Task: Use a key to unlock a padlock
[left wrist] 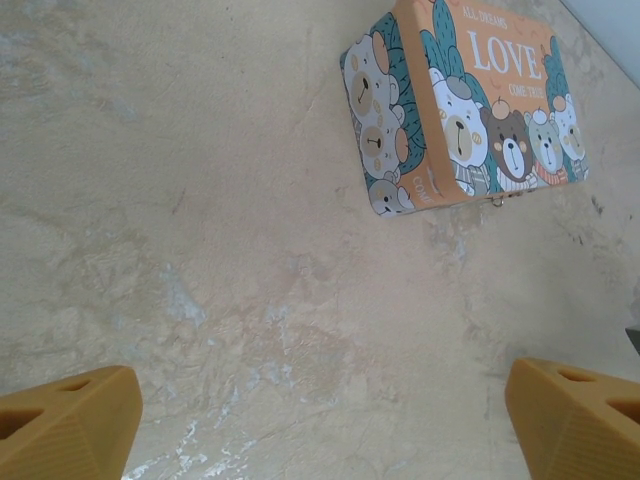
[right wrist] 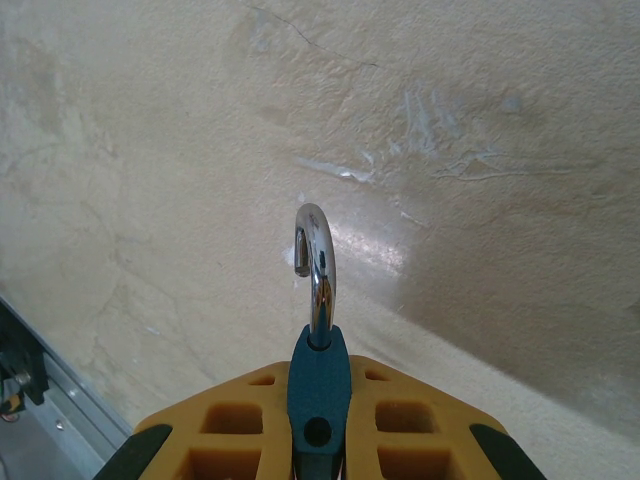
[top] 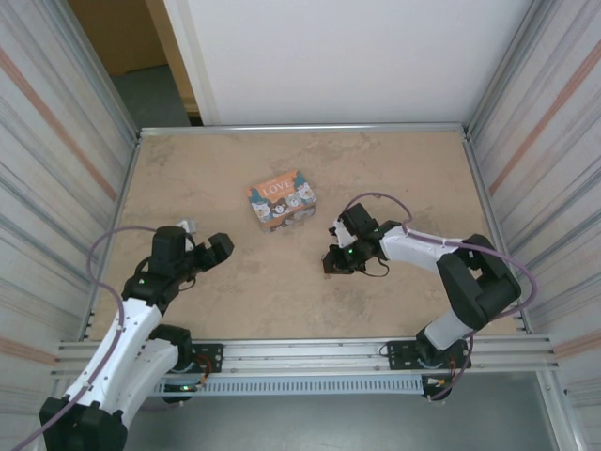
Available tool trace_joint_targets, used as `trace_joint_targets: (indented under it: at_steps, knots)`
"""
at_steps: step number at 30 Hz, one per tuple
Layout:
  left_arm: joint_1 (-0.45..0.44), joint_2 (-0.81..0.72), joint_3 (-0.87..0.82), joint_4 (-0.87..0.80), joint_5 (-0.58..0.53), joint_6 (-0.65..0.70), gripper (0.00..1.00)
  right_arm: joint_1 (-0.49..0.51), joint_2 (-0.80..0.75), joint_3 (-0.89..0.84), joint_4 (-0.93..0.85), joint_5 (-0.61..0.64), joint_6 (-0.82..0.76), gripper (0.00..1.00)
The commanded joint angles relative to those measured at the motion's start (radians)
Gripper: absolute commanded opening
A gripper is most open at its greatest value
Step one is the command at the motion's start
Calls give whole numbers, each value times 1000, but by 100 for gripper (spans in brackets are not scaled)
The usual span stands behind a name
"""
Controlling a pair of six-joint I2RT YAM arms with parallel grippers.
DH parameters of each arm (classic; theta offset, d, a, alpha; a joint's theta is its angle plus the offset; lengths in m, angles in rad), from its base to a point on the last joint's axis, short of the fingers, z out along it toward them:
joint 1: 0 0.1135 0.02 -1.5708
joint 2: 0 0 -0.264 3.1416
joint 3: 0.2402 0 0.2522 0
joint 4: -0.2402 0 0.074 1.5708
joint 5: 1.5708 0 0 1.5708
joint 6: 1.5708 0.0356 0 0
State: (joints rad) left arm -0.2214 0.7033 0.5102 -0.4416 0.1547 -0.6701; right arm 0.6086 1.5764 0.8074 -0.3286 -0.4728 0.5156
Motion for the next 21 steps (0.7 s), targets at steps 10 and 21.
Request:
trace_joint_targets:
  at_steps: [10, 21]
  knots:
    - [11, 34, 2, 15, -22, 0, 99, 6, 62, 15, 8, -25, 0, 0]
    - [11, 49, 15, 18, -21, 1, 99, 7, 74, 15, -7, -3, -11, 16]
